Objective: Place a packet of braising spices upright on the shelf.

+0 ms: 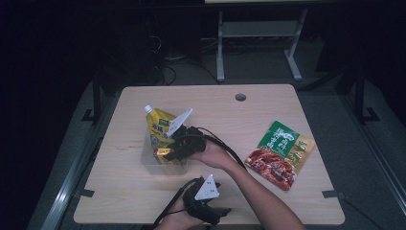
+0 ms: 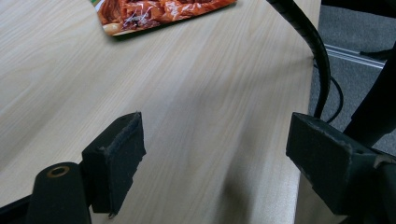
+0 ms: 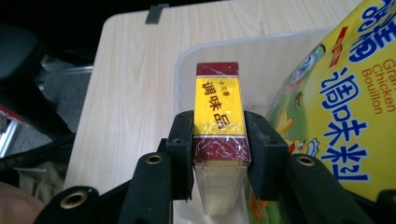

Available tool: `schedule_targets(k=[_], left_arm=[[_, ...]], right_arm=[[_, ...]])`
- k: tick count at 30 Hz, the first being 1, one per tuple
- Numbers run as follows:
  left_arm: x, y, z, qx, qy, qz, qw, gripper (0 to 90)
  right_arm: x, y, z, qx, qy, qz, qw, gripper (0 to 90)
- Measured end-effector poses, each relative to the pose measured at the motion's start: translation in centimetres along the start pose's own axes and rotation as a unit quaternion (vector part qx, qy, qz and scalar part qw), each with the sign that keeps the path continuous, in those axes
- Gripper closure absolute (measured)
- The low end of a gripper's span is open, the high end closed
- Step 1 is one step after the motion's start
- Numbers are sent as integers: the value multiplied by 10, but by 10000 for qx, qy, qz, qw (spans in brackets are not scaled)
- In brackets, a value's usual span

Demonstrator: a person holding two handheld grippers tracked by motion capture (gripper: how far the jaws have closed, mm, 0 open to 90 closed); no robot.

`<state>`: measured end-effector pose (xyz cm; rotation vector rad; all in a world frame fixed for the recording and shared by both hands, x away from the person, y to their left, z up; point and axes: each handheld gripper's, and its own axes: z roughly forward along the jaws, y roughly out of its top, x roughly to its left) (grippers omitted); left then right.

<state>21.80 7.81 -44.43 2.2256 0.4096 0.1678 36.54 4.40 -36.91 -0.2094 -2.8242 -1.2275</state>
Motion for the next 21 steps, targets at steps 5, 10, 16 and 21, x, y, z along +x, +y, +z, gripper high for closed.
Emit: schedule_targets(k=[5,10,16,21], left_arm=[[0,0,-1,-17,11,15,10000,187],[-1,0,0,-6,15,-3,10000,187],[1,0,-1,-9,49,39,10000,186],[2,0,-1,-39,83,41,9999,182]], right_arm=[[-1,0,-3,-100,41,107,9999,630],[0,0,-8,-137,28,116,9998,596],[1,0,-12,-235,113,159,9995,547],[3,-1,-19,-355,146,238,9990,511]])
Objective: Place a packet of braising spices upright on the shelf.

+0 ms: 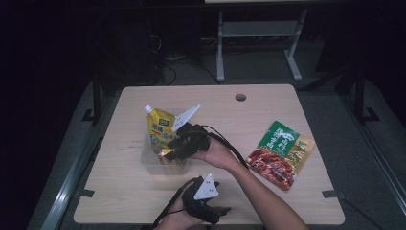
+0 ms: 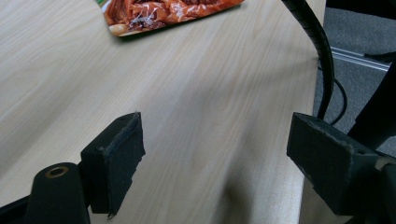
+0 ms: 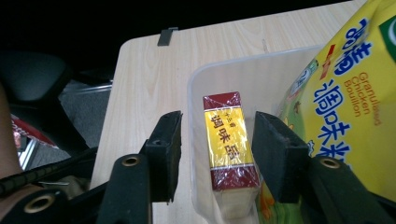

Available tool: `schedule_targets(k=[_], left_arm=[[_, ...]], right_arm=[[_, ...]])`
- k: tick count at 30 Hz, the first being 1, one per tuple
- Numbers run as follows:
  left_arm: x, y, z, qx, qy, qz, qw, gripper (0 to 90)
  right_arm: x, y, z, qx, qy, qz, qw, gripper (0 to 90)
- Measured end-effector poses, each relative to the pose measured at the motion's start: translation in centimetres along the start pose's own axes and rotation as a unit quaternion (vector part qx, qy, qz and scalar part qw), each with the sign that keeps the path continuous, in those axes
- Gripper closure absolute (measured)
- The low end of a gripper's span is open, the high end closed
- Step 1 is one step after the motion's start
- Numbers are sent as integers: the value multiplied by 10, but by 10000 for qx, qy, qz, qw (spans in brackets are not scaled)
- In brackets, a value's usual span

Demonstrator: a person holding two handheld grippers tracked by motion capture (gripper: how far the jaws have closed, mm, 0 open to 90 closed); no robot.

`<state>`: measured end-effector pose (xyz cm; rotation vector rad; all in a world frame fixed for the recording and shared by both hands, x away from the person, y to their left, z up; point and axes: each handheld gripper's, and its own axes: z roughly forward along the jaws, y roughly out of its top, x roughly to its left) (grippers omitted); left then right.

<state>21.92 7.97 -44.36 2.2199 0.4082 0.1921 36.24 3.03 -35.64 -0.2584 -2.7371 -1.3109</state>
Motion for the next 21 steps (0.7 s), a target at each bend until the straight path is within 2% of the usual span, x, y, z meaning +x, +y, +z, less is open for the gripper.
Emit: schedule_targets(k=[2,7,8,12,17,20,21], left_arm=[[0,0,0,-37,-3,-57,10000,182],[1,0,-1,-17,20,-52,10000,182],[1,0,-1,8,26,-15,10000,182],[0,0,0,0,7,-109,9999,182],[3,0,-1,38,30,0,10000,183],[5,1,-1,17,44,10,10000,183],[5,1,-2,-3,20,-43,10000,183]], right_arm=[[1,-1,-4,-31,16,0,10000,501],[2,-2,-14,-179,75,32,9998,480],[4,-4,-19,-212,41,51,9998,473],[5,-7,-28,-267,-7,80,9996,446],[4,-17,-42,-303,-83,259,9992,424],[4,-23,-51,-306,-166,285,9990,412],[4,-26,-55,-317,-194,319,9988,409]])
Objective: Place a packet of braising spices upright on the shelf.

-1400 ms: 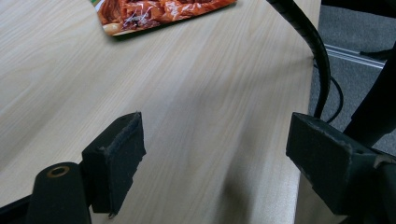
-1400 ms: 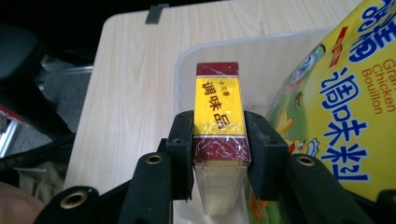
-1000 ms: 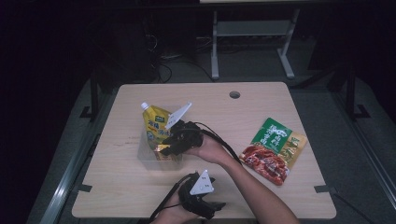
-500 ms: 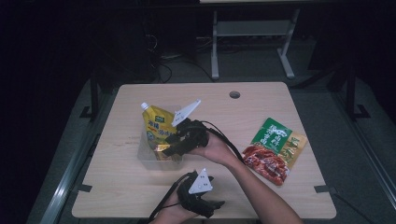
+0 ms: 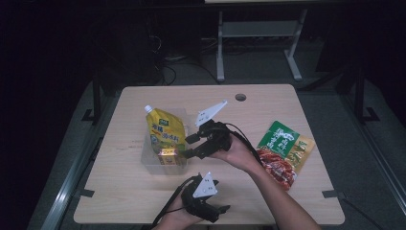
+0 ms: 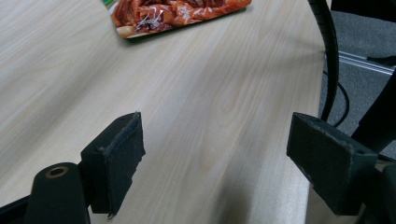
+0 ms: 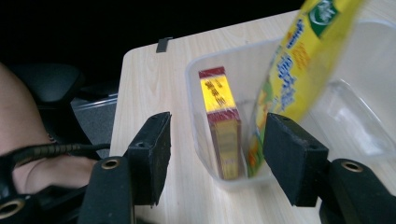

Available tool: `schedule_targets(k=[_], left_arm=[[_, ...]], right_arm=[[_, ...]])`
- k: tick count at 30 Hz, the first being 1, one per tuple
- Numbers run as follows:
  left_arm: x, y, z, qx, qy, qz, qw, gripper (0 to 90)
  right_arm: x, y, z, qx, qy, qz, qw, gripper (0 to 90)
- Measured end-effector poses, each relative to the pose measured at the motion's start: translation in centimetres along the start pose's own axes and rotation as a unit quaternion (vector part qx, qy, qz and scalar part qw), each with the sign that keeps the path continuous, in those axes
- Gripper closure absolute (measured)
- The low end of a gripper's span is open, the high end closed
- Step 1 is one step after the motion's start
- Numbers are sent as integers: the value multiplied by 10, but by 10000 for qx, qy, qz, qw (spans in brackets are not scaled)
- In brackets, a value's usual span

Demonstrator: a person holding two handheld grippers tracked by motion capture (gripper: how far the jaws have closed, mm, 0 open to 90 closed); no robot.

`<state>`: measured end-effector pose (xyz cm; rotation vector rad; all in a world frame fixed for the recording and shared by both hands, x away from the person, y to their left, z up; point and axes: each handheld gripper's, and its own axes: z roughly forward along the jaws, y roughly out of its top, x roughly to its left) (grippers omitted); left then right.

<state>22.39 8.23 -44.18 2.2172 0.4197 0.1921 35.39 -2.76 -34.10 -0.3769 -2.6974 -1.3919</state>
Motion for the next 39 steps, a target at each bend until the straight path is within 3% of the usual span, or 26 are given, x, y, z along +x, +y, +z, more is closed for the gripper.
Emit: schedule_targets(k=[2,10,11,15,22,27,28,30,31,33,34,35,36,39], left_arm=[[-1,0,0,-12,-7,-95,10000,183],[0,4,-2,-14,-14,-82,10000,189],[0,6,-3,-15,-18,-58,10000,189],[0,8,-3,-78,-6,-82,9999,190],[3,16,0,-98,43,62,9999,197],[6,24,8,-84,52,117,9999,205],[8,29,12,-88,18,111,9999,221],[9,34,18,-79,-12,24,10000,259],[10,37,19,-52,15,99,9999,268],[11,40,22,-44,33,152,9999,290],[12,46,28,-80,14,96,9999,301],[12,46,28,-80,14,96,9999,312],[14,50,30,-36,6,172,9998,312],[19,60,42,-40,-14,128,9999,359]], right_arm=[[-1,-4,-6,12,-49,53,10000,392],[-3,-23,-41,-68,-383,315,9987,350],[-4,-27,-45,-57,-468,252,9986,345],[-3,-47,-64,-73,-670,481,9966,338],[-8,-77,-90,-82,-944,823,9921,319],[-11,-99,-112,-70,-1251,1059,9865,302],[-12,-107,-118,-61,-1447,1112,9832,278],[-12,-116,-125,-82,-1570,1248,9797,278],[-13,-120,-128,-38,-1676,1304,9772,272],[-14,-124,-130,-35,-1722,1378,9754,268],[-17,-134,-136,18,-1816,1570,9708,268],[-17,-134,-136,18,-1816,1570,9708,268],[-18,-139,-138,49,-1886,1656,9680,265],[-22,-157,-147,100,-2087,1974,9578,264]])
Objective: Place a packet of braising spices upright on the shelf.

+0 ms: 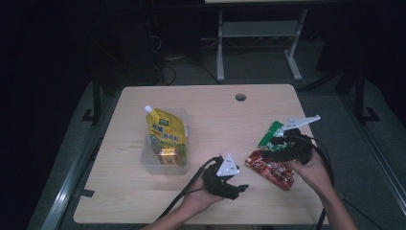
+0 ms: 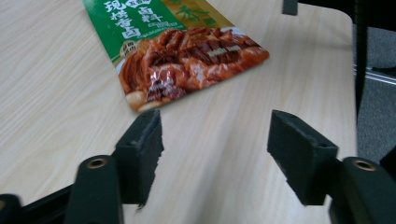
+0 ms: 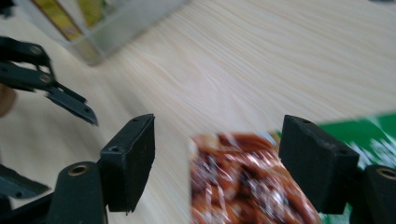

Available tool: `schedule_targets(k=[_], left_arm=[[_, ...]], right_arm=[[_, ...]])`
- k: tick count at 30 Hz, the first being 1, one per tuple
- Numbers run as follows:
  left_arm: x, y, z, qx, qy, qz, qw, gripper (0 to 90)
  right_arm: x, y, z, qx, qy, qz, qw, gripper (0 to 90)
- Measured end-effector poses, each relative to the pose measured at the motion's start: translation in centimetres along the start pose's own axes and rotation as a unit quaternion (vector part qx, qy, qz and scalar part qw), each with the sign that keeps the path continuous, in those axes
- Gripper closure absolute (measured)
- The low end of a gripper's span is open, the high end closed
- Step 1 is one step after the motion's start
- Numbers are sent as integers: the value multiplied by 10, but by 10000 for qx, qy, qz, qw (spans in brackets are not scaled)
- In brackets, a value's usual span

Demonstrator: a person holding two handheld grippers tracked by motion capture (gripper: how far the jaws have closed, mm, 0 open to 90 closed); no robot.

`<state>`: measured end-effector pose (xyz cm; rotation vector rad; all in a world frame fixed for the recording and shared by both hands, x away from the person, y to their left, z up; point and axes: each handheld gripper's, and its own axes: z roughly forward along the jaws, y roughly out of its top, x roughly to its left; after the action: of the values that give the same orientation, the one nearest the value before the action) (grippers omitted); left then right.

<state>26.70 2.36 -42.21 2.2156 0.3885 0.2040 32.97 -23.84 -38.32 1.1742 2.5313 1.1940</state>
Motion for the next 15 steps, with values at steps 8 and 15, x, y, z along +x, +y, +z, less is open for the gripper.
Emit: schedule_targets(k=[8,15], left_arm=[[16,11,32,190,1,-74,9998,505],[29,23,64,359,-12,-122,9993,637]], right_arm=[[-30,-28,-10,29,-382,649,9972,276],[-48,-41,-18,141,-824,951,9919,295]])
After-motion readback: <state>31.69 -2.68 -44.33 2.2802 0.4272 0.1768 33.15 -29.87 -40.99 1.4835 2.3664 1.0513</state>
